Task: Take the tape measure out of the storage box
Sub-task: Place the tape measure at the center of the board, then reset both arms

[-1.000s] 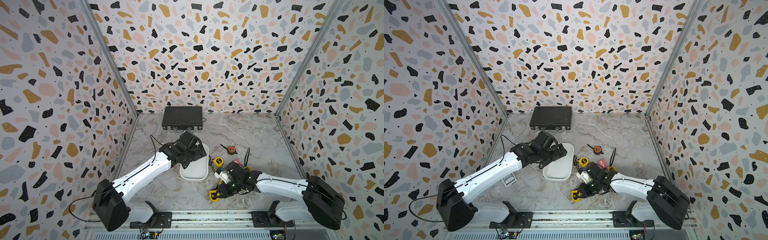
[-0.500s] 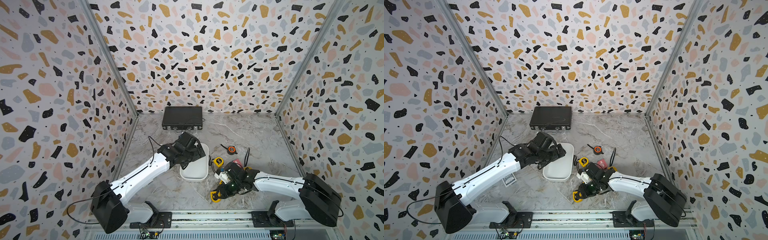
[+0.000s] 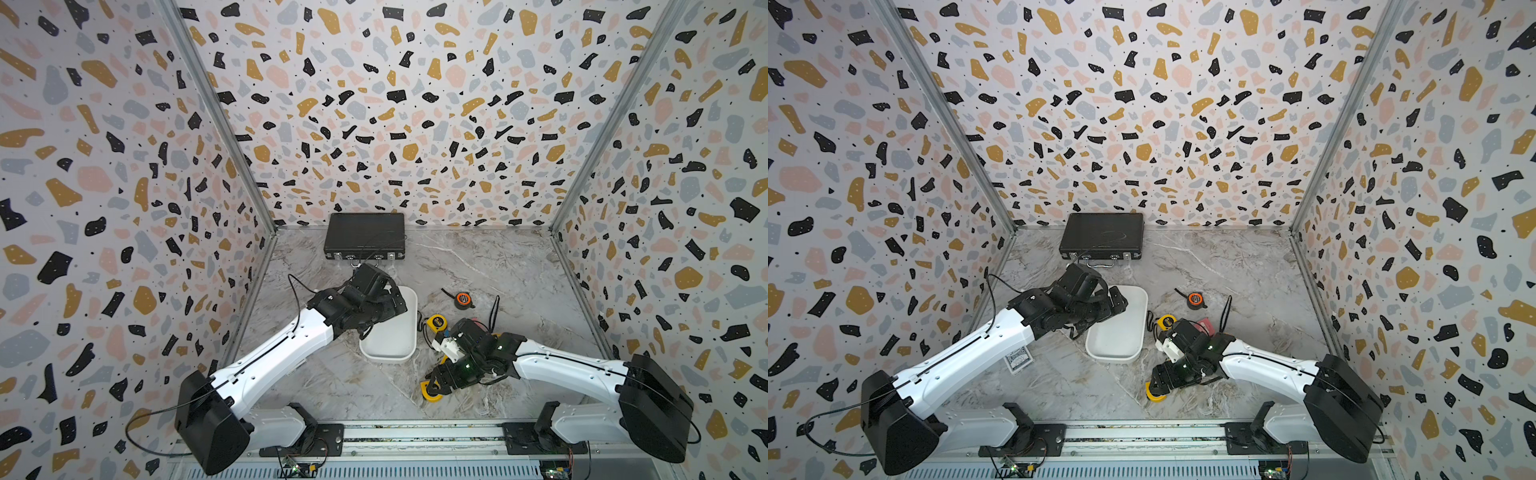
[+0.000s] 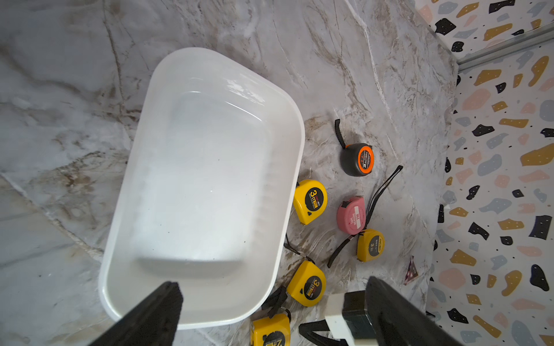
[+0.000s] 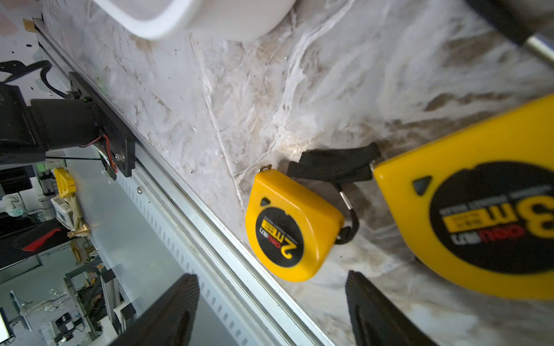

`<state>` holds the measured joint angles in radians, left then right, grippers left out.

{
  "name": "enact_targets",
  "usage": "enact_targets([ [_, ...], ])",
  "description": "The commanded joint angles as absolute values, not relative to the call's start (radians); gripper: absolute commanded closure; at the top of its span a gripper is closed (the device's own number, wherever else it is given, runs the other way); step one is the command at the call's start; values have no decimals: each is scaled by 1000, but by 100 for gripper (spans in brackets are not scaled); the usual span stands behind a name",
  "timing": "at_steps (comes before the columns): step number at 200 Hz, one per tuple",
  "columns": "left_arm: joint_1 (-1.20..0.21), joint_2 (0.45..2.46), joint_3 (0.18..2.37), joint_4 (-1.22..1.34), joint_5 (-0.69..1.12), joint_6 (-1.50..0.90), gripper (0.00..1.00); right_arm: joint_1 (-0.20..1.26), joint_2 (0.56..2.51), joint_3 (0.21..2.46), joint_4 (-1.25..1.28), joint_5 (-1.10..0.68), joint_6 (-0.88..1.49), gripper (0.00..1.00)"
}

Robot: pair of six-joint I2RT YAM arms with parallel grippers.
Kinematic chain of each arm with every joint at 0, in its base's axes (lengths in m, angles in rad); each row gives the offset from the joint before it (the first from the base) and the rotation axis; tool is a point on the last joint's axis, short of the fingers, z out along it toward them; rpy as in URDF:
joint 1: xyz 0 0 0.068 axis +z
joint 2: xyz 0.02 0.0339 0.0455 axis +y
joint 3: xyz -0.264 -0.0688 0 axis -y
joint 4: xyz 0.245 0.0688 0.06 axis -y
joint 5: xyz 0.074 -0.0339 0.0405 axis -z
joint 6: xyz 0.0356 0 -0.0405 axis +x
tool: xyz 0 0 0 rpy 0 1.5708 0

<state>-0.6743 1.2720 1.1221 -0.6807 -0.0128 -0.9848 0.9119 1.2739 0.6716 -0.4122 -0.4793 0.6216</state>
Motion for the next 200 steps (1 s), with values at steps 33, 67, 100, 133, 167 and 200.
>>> enact_targets([
  [33,-630,1216,1137,-717,-90,-826,0,893,1164,775,-533,-332,572,10],
  [67,-578,1186,1122,-706,-126,-696,0,796,1124,813,-528,-277,521,4],
  [100,-508,1199,1106,-693,-134,-561,0,684,1122,857,-528,-258,433,1],
  [133,-421,1194,1056,-626,-114,-462,0,540,1131,872,-529,-230,346,1],
  [167,-366,1178,1002,-527,-110,-353,0,416,1144,866,-512,-91,238,1],
  [200,-335,1158,937,-415,-153,-231,0,279,1147,806,-390,7,193,1],
])
